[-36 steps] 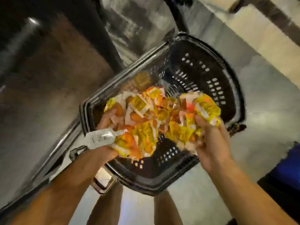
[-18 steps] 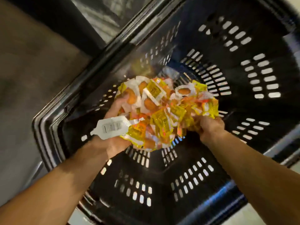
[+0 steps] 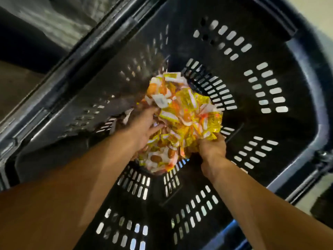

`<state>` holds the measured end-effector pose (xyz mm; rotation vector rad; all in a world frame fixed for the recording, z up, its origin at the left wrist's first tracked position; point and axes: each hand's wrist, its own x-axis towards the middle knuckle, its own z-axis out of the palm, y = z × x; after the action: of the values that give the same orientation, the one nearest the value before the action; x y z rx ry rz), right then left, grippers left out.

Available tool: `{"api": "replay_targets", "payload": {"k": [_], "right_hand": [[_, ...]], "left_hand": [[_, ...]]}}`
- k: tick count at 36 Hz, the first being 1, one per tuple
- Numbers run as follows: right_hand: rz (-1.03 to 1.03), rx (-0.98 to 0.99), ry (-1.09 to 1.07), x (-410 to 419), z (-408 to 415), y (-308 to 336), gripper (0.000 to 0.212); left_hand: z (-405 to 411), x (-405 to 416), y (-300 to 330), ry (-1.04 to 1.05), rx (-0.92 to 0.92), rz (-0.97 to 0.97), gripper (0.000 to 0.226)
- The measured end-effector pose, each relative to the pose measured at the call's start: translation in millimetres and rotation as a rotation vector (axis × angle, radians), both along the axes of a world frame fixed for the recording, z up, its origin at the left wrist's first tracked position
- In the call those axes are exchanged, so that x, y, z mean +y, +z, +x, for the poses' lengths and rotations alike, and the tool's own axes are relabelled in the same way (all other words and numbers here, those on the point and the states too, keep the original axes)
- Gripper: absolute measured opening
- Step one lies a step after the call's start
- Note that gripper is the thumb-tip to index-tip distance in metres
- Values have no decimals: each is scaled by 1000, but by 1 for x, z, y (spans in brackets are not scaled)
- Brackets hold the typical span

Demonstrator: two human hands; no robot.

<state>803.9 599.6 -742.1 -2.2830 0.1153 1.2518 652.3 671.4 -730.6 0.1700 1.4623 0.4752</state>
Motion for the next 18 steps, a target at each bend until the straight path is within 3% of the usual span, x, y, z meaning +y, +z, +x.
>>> {"api": "replay_targets", "payload": {"k": [2,5,10,14,18], "right_hand": [[-12,8,-12,0,2,-2,62],[-24,25,-6,1,4,0,63],[-38,120,88,-2,4,25,75],[22,161,148,-8,9,58,53],[17,127,404,-10,9,123,57]], "left_hand": [[7,-6,0,-14,98,-7,43],[4,-15,3,-24,136,17,49],[-9,-23,27,-136,221,1,42],[-25,-33,57,-348,313,89,42],[-42,-51,116,-553,351,178,43]]}}
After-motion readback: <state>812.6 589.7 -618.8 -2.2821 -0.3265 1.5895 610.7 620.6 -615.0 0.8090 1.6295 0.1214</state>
